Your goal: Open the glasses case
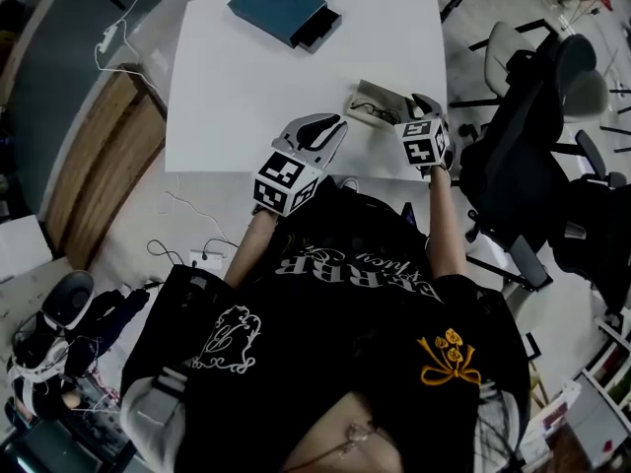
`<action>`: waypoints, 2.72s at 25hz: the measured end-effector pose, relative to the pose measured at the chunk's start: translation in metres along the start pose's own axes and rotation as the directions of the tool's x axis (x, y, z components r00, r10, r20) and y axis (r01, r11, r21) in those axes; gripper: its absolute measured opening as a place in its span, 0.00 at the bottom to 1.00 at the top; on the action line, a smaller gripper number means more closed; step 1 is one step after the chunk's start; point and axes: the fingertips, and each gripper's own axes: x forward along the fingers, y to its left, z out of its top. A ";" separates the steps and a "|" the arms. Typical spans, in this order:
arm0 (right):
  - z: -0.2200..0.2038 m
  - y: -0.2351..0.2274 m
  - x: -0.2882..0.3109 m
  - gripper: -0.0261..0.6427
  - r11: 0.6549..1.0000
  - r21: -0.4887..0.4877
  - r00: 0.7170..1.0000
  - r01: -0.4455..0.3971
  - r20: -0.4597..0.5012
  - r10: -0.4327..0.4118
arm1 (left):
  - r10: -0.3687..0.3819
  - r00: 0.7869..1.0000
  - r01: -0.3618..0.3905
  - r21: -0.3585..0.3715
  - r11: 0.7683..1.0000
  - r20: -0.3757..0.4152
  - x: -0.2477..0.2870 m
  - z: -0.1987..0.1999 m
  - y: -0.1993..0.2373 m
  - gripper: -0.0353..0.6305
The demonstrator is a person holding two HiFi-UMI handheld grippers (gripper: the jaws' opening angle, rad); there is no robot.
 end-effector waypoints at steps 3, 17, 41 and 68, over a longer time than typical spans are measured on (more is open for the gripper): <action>0.001 -0.005 0.004 0.15 0.998 0.061 1.000 -0.001 -0.004 0.001 | 0.003 1.000 -0.003 -0.004 1.000 -0.010 -0.003 -0.004 0.000 0.13; 0.006 0.014 -0.043 0.16 0.924 0.378 0.993 -0.053 0.114 0.011 | -0.028 0.999 0.028 -0.015 0.999 -0.042 -0.021 -0.015 0.005 0.13; 0.066 0.229 -0.201 0.09 0.835 0.517 0.931 -0.188 0.365 -0.017 | -0.186 0.982 0.187 0.060 0.980 -0.022 -0.168 -0.057 -0.009 0.13; 0.060 0.303 -0.281 0.06 0.837 0.512 0.915 -0.195 0.403 -0.033 | -0.325 0.946 0.322 0.100 0.941 0.015 -0.241 -0.087 -0.066 0.10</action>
